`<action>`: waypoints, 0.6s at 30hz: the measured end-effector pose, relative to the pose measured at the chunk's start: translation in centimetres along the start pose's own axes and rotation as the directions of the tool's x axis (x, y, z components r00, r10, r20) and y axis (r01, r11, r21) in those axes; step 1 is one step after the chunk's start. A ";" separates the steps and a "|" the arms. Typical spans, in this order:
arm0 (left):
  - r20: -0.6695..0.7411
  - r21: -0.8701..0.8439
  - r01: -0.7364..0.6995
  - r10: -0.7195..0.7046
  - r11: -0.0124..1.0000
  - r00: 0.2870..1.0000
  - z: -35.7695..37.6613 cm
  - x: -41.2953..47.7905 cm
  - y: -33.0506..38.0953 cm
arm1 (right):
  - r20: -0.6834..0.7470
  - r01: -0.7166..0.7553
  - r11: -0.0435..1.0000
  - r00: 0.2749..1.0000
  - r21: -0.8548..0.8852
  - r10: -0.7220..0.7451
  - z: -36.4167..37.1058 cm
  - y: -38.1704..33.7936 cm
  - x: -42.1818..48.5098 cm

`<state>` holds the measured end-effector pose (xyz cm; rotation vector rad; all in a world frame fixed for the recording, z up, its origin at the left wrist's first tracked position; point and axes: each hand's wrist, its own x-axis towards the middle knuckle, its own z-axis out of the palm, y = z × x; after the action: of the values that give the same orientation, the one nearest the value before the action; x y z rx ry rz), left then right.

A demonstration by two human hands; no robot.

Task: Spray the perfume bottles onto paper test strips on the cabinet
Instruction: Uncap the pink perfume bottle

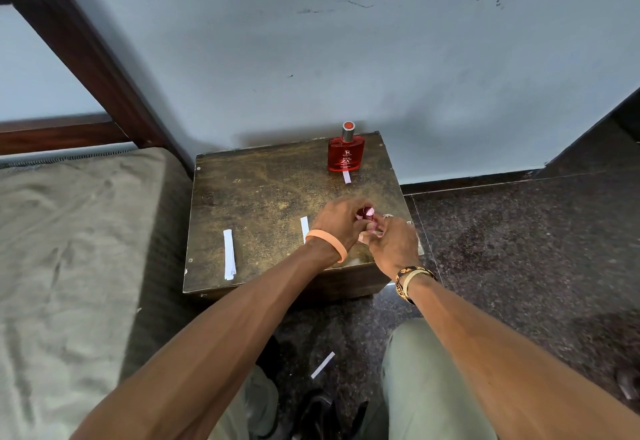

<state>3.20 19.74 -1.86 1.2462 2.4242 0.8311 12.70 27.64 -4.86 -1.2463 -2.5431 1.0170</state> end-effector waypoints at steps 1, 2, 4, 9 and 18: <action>0.012 0.010 -0.004 0.004 1.000 1.000 0.0 0.0 0.0 | -0.001 -0.001 1.000 1.000 -0.005 0.001 -0.1 -0.1 0.1; 0.031 0.018 -0.010 0.009 1.000 0.999 0.0 -0.1 0.0 | 0.001 -0.004 1.000 1.000 -0.009 0.004 -0.2 -0.1 0.1; 0.067 0.023 -0.020 0.018 1.000 0.998 0.0 0.0 0.2 | 0.018 -0.005 1.000 1.000 -0.012 0.006 -0.5 -0.4 0.2; 0.032 -0.013 0.001 -0.001 1.000 0.999 -0.5 0.1 0.7 | 0.096 0.030 0.999 0.995 -0.024 -0.027 -1.3 -0.6 -0.1; 0.013 -0.003 0.027 -0.027 1.000 1.000 -1.0 0.2 1.0 | 0.071 0.052 0.999 0.996 -0.017 -0.051 -2.7 -1.5 -0.5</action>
<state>3.22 20.05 -0.46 1.2115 2.4235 0.8165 13.09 27.96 -1.78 -1.1633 -2.6292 1.0471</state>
